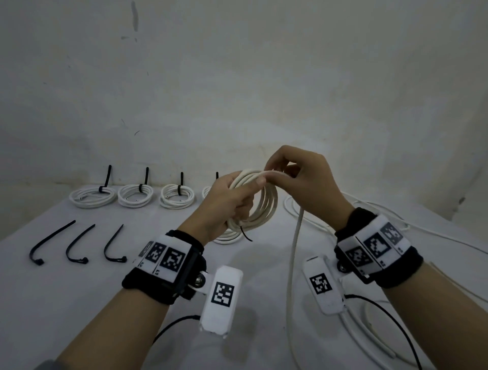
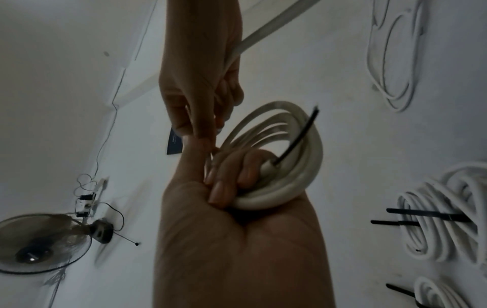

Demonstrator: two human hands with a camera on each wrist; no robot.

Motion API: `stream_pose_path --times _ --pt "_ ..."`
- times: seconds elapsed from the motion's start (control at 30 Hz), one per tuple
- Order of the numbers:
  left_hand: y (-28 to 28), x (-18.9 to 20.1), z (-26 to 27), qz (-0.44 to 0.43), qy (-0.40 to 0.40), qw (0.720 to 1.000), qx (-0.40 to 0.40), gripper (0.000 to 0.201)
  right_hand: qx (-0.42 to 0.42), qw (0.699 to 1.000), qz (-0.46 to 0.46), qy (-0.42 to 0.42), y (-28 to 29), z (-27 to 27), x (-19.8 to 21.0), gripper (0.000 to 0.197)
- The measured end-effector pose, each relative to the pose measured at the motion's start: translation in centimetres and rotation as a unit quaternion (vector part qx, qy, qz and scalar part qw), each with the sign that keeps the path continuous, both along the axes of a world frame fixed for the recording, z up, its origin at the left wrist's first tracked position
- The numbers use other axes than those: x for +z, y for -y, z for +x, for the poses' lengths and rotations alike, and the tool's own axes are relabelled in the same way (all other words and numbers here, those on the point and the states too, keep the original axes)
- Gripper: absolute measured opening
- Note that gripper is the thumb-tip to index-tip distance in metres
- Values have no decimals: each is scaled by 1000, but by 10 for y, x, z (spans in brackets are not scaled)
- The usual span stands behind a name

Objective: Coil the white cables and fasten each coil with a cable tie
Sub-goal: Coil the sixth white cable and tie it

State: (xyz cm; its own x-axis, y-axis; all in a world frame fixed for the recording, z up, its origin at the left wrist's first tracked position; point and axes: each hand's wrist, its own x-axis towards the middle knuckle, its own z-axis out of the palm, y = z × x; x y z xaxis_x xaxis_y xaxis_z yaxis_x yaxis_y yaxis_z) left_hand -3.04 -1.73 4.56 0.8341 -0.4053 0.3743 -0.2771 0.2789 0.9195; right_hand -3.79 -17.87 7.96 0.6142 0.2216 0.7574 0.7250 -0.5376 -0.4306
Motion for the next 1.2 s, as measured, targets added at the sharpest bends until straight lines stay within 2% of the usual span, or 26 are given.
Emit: stream_pose_path --times 0.1,0.17,0.27,0.37,0.43,0.5,0.57,0.63,0.67,0.7,0.77,0.8,0.87,0.93,1.0,1.1,1.2 --pt "-1 -3 3 7 -26 1000 14 28 -17 999 29 -3 7 6 0 17" --pt "-1 -3 5 -20 -49 999 12 33 -21 998 49 -32 10 9 -2 15" --pt "-4 -2 9 -90 -85 992 18 36 17 980 108 -169 14 10 -13 8" --pt "-12 -5 17 -179 -122 976 32 36 115 916 127 -363 17 5 -29 2" --pt "-20 -6 23 -256 -147 955 38 37 136 893 92 -420 21 1 -38 5" --pt "-34 -5 31 -329 -166 928 55 36 113 893 51 -433 29 0 -44 10" --pt "-50 -5 38 -379 -172 906 83 36 37 917 -15 -398 39 4 -47 14" --pt "-64 -6 43 -396 -167 896 111 36 -74 947 -130 -285 47 9 -44 23" --pt "-68 -6 44 -397 -163 895 120 36 -114 948 -198 -222 50 12 -43 29" --pt "-69 -7 44 -395 -160 896 127 36 -149 935 -270 -173 50 13 -41 35" --pt "-64 -7 43 -387 -149 899 139 36 -196 887 -404 -112 42 11 -38 46" --pt "-60 -7 42 -382 -141 902 142 36 -197 868 -448 -85 34 7 -38 51" --pt "-52 -8 43 -362 -127 912 144 36 -147 856 -496 8 17 -3 -40 55" --pt "-43 -11 42 -312 -107 933 144 35 -78 858 -498 97 0 -19 -38 48" --pt "-36 -16 39 -233 -71 959 147 33 -28 872 -468 141 -13 -29 -33 39" --pt "-22 -20 26 -122 -23 985 123 35 5 916 -372 151 -26 -30 -14 21" --pt "-13 -21 15 -49 24 994 91 38 26 963 -241 114 -26 -18 4 11"
